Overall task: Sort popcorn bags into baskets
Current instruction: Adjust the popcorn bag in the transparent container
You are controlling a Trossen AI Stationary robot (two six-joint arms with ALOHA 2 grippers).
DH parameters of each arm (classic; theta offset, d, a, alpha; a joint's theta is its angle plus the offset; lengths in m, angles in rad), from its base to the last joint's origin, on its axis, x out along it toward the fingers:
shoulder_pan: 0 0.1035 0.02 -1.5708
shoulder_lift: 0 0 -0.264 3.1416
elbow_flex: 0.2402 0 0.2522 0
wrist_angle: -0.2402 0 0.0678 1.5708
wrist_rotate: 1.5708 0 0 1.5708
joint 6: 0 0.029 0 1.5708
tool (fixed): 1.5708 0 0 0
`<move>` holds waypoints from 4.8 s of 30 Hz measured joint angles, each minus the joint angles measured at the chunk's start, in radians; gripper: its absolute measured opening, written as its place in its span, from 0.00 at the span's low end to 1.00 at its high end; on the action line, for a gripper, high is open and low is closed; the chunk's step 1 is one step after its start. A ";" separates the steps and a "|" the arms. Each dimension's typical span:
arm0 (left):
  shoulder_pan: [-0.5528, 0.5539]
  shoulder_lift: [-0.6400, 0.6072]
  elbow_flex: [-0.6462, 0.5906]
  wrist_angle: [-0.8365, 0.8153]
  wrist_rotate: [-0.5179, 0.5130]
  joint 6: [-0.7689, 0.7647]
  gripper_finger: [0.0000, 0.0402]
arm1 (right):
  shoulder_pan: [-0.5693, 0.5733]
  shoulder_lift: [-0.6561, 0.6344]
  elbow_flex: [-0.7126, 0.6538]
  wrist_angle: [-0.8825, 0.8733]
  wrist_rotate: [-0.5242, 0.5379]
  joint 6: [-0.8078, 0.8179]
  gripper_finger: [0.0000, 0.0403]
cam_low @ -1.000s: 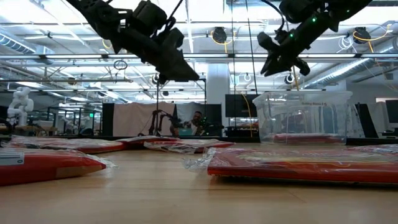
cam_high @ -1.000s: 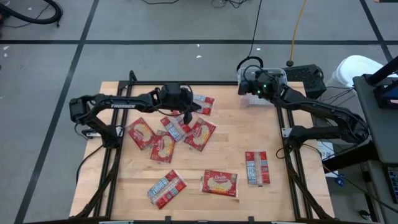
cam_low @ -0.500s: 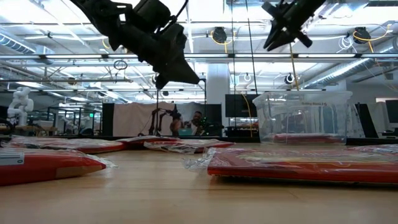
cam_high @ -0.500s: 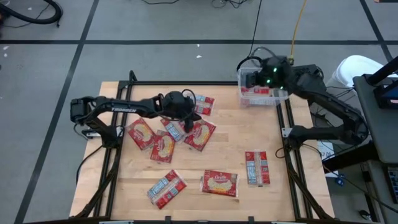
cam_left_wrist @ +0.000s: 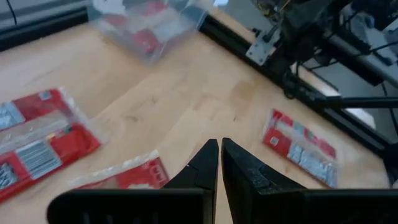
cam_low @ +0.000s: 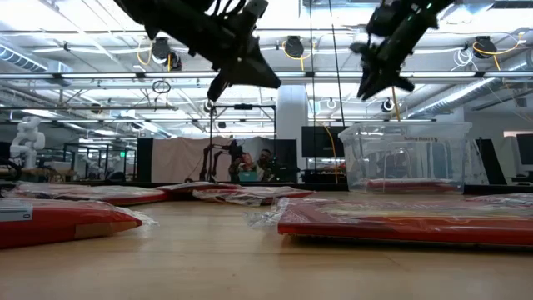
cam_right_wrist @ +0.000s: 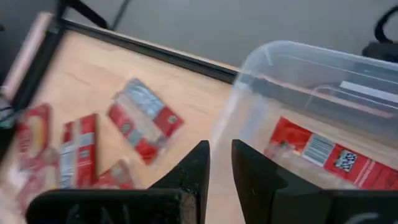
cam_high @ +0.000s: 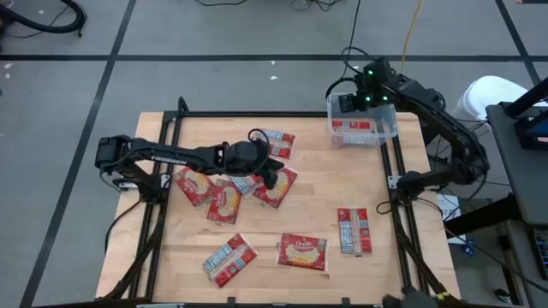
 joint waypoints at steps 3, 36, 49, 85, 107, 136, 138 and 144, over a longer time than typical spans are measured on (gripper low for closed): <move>-0.011 0.000 0.015 -0.001 -0.026 -0.002 0.06 | -0.032 0.085 0.000 0.002 -0.020 -0.015 0.19; 0.124 -0.094 0.028 -0.239 0.196 0.145 0.06 | -0.065 0.384 -0.092 -0.083 0.153 -0.438 0.69; 0.115 -0.098 0.027 -0.242 0.196 0.097 0.06 | -0.051 0.390 -0.202 0.048 0.271 -0.441 0.68; 0.184 -0.098 0.026 -0.127 0.142 0.112 0.06 | -0.032 0.004 -0.301 0.212 0.212 -0.152 0.00; 0.240 -0.098 0.026 0.009 0.123 0.155 0.06 | -0.024 -0.207 -0.238 0.213 0.055 0.096 0.00; 0.114 -0.098 0.026 -0.101 0.036 0.027 0.07 | -0.019 0.374 -0.072 -0.020 0.165 -0.535 0.56; 0.106 -0.098 0.026 -0.105 0.013 0.024 0.07 | -0.022 0.384 -0.099 -0.002 0.175 -0.549 0.57; 0.101 -0.098 0.026 -0.109 -0.027 0.024 0.07 | -0.022 0.380 -0.204 0.078 0.172 -0.616 0.57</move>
